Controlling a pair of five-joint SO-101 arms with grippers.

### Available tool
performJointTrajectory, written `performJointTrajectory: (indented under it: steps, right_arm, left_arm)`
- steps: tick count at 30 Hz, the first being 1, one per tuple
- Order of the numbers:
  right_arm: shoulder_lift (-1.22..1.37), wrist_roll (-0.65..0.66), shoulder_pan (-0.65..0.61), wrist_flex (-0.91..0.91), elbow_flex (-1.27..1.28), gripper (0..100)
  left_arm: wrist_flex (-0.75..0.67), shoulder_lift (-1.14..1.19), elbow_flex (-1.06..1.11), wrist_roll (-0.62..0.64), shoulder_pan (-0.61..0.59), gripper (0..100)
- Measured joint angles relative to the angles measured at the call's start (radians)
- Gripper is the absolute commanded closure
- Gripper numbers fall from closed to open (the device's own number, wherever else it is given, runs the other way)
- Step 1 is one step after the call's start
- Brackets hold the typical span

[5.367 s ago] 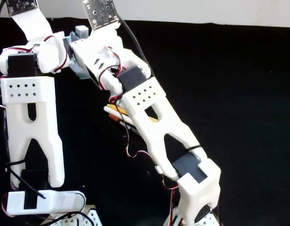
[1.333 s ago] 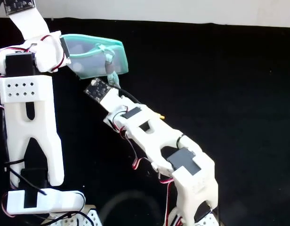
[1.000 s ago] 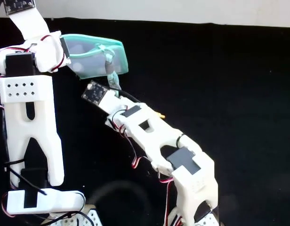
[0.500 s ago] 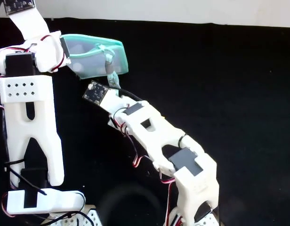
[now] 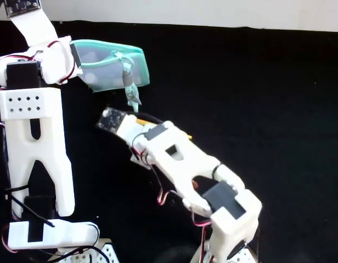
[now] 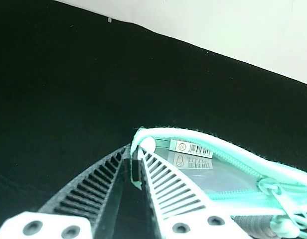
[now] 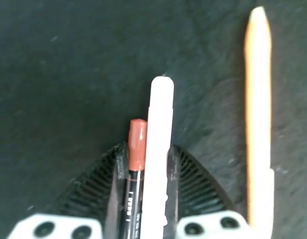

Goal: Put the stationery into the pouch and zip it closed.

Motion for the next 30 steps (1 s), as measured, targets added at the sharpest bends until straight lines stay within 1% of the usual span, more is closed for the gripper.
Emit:
performJointTrajectory:
  steps: [5,8,11,13,15,24,30]
  right_arm:
    - [-0.021,-0.055,-0.006,0.002,0.021,98.9]
    - [-0.021,-0.066,-0.006,0.005,0.021,98.5]
    - [-0.021,-0.068,-0.006,0.006,0.021,95.6]
    - [-0.021,-0.068,-0.008,0.006,0.021,99.5]
    - [-0.021,-0.068,-0.009,0.006,0.021,99.0]
    - [-0.028,-0.212,-0.009,0.028,-0.026,99.2]
    - [-0.166,-0.273,0.034,0.029,-0.038,99.2]
  left_arm:
    - [0.000,0.000,0.000,0.000,0.000,99]
    - [0.000,0.000,0.000,0.000,0.000,99]
    - [0.000,0.000,0.000,0.000,0.000,99]
    - [0.000,0.000,0.000,0.000,0.000,99]
    - [0.000,0.000,0.000,0.000,0.000,99]
    - [0.000,0.000,0.000,0.000,0.000,99]
    - [0.000,0.000,0.000,0.000,0.000,99]
